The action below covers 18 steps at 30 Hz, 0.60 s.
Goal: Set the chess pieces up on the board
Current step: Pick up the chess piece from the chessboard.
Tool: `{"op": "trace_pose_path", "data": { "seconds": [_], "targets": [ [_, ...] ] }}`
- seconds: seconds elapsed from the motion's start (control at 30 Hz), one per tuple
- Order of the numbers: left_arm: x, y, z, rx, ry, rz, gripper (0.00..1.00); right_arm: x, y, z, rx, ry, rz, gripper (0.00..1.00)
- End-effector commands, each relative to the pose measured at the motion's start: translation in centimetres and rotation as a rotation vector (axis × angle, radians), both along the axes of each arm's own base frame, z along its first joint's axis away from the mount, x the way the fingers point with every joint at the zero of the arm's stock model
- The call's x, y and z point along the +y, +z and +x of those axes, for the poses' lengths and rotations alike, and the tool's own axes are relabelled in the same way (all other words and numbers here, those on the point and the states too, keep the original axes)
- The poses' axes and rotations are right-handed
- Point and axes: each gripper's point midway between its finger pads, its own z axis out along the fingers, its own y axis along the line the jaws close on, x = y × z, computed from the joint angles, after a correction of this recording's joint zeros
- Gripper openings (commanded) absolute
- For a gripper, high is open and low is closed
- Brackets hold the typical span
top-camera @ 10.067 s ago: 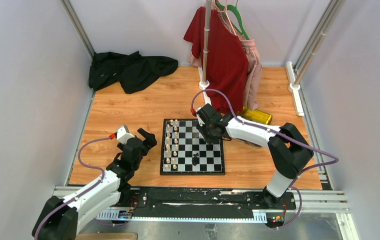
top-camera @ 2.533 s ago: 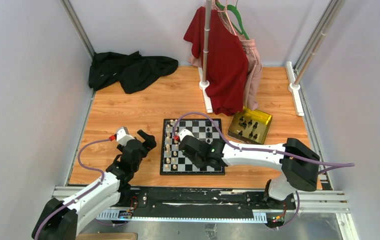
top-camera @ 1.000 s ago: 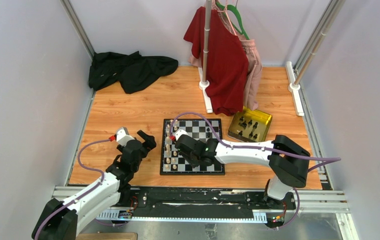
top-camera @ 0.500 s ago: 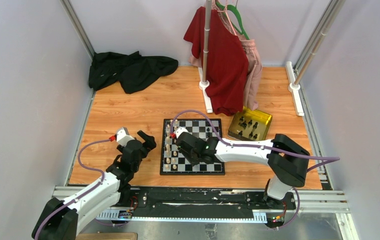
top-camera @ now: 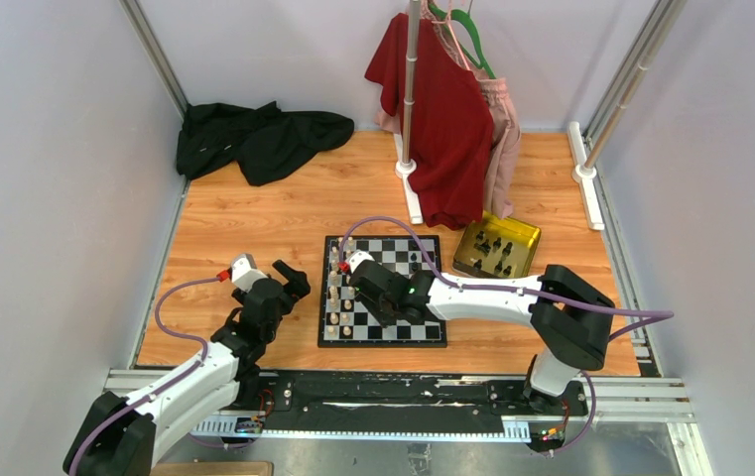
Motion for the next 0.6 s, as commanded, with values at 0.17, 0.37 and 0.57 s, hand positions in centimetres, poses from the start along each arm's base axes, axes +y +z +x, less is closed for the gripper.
{"op": "trace_pose_path", "data": {
  "seconds": [0.17, 0.37, 0.57],
  "targets": [
    [0.5, 0.1, 0.2, -0.009, 0.021, 0.012, 1.00, -0.6, 0.0, 0.0, 0.010, -0.009, -0.010, 0.01],
    [0.5, 0.3, 0.2, -0.015, 0.020, 0.010, 1.00, -0.6, 0.9, 0.1, 0.001, -0.008, -0.005, 0.00],
    [0.5, 0.5, 0.3, -0.019, 0.020, 0.010, 1.00, -0.4, 1.8, 0.1, -0.011, -0.001, 0.002, 0.00]
  ]
}}
